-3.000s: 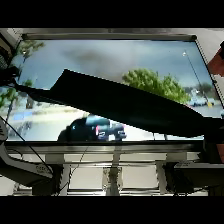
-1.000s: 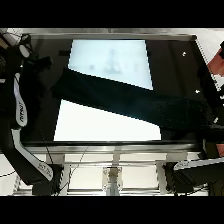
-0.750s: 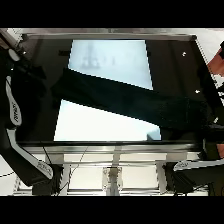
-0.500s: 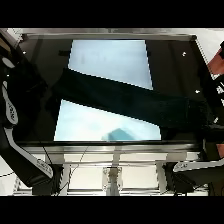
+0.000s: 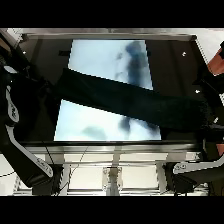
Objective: Fold the clothes and pants, and hang the long-sleeved shirts on hangers.
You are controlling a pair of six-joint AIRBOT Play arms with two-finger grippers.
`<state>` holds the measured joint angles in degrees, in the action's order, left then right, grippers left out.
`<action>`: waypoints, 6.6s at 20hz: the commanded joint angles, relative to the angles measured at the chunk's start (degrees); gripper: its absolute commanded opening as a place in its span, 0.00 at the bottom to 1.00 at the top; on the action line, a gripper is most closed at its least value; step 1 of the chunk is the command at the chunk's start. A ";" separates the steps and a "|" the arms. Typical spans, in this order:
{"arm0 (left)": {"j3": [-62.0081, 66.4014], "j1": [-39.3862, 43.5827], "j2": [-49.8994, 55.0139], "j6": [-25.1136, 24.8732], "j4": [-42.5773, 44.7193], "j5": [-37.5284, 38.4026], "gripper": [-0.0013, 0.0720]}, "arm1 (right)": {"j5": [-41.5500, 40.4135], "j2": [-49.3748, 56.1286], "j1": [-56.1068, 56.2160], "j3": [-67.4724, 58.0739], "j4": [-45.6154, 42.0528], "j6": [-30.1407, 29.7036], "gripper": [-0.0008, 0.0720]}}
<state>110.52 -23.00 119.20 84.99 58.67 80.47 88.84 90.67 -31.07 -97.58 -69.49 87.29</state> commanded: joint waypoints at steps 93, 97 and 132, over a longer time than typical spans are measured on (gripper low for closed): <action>-1.46 26.01 -18.51 -3.28 12.37 11.50 0.66 | 9.42 -6.49 14.34 -0.09 2.27 -2.97 0.94; -9.07 14.73 -18.49 -4.46 6.54 11.23 0.86 | 9.11 -6.49 14.34 -0.09 2.38 -2.95 0.94; -12.44 11.93 -24.61 -0.11 18.71 20.26 0.07 | 5.14 -6.38 21.94 -0.02 1.68 -2.91 0.94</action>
<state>95.24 -9.45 99.63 82.76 73.08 96.33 94.78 84.29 -9.19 -97.58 -67.83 84.38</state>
